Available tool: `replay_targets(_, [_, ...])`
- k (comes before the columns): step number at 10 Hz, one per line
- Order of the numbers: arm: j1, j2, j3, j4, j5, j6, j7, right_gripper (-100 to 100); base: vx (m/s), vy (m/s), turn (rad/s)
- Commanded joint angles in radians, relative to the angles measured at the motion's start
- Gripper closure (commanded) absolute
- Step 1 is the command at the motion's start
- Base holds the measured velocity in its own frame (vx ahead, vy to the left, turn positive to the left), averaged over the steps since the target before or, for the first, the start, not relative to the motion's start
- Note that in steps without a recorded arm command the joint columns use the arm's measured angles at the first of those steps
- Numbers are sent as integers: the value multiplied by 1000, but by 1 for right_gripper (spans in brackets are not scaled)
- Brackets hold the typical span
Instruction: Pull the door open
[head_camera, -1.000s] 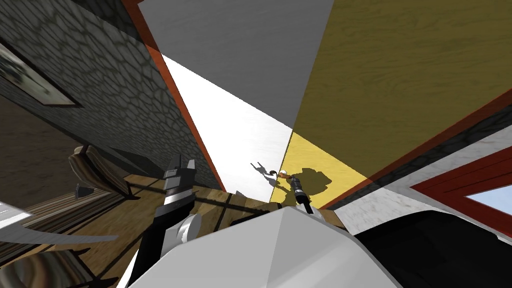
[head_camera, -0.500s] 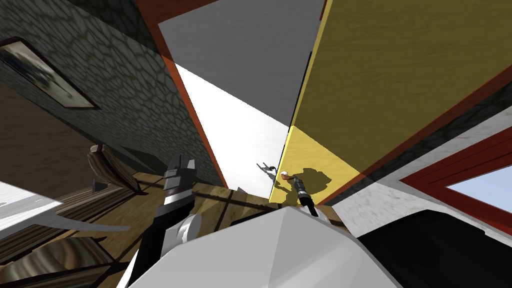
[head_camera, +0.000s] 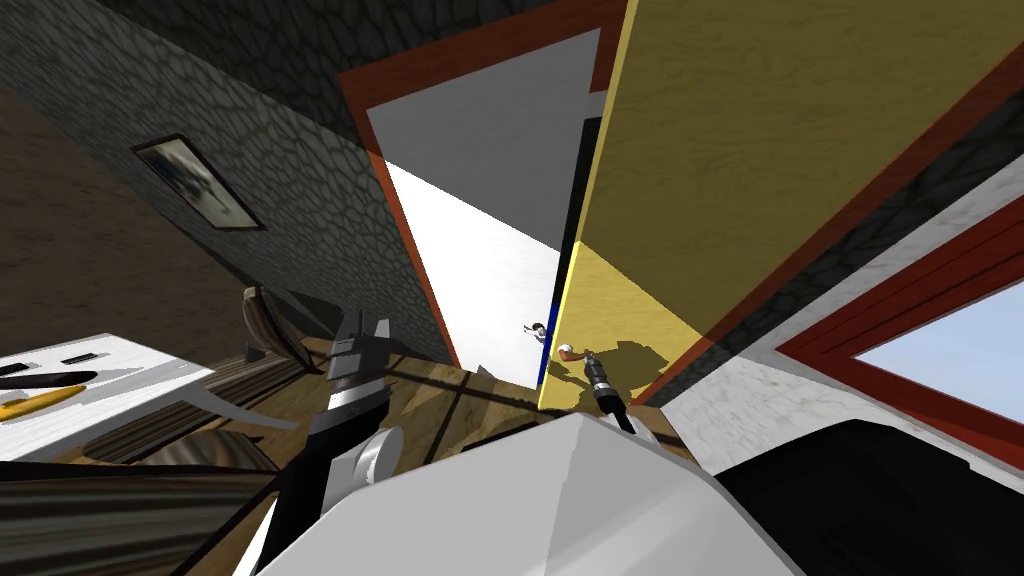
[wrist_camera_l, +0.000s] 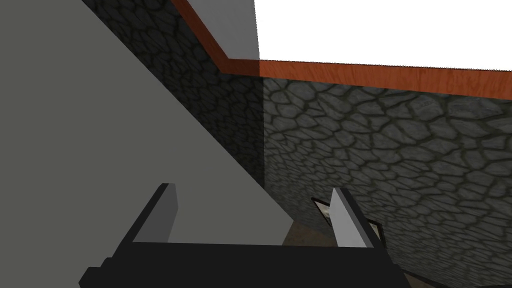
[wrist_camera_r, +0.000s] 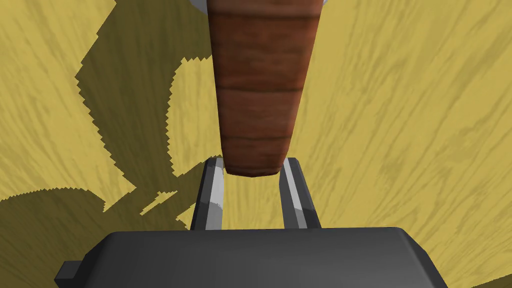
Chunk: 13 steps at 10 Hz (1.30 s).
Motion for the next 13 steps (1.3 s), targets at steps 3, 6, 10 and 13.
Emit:
replay_targets(3, [-4, 24, 38, -36, 21, 4, -13, 100, -50, -23, 45])
replay_targets(6, [8, 5, 42, -33, 29, -11, -32, 100, -71, -27, 78])
replay_targets(10, [32, -9, 73, -37, 56, -52, -71, 100, -191, -26, 109])
replay_targets(13, [53, -22, 99, -41, 78, -87, -105, 100, -187, -33, 121])
